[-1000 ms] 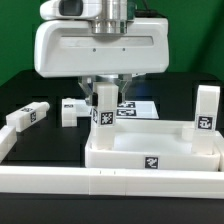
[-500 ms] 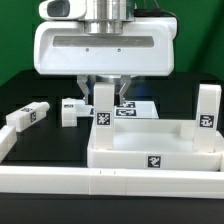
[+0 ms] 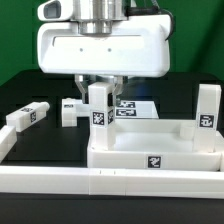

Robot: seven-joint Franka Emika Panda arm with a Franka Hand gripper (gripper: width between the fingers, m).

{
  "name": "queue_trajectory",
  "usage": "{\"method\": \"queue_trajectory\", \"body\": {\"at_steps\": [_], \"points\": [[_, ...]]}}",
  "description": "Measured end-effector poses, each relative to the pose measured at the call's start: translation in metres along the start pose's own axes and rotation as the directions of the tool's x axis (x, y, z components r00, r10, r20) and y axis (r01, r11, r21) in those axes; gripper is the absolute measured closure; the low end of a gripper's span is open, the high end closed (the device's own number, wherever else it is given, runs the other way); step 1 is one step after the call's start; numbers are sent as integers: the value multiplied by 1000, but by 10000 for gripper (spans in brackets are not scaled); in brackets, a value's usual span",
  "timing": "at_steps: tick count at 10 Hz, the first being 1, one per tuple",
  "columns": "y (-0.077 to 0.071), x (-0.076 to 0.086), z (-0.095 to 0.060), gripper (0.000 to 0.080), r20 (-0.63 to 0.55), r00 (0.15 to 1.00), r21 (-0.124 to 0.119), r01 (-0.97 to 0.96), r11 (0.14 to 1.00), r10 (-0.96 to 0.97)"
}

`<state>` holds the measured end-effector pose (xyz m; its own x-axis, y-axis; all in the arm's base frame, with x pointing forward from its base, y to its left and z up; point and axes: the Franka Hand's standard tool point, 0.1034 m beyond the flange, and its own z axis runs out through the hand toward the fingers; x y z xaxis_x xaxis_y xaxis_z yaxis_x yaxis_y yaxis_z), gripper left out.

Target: Assemble desk

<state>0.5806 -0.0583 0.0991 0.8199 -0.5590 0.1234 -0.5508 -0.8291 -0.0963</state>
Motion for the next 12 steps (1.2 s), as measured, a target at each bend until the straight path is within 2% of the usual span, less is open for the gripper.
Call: {"method": "queue_trajectory", "body": {"at_steps": [3,5,6,8,10,11,12], "points": [[3,2,0,509,11,958,17,-286,958,285],[4,1,-1,509,29,872,15,-490,872,489],[4,1,0,509,29,858,14,-513,858,512],[4,1,-1,506,36,779,7,-627,779,626],[4,1,-1,506,36,791,7,-611,792,610],[3,0,0,401,36,811,7,-584,812,583],[3,-1,1,262,38,825,6,-565,825,564]]}}
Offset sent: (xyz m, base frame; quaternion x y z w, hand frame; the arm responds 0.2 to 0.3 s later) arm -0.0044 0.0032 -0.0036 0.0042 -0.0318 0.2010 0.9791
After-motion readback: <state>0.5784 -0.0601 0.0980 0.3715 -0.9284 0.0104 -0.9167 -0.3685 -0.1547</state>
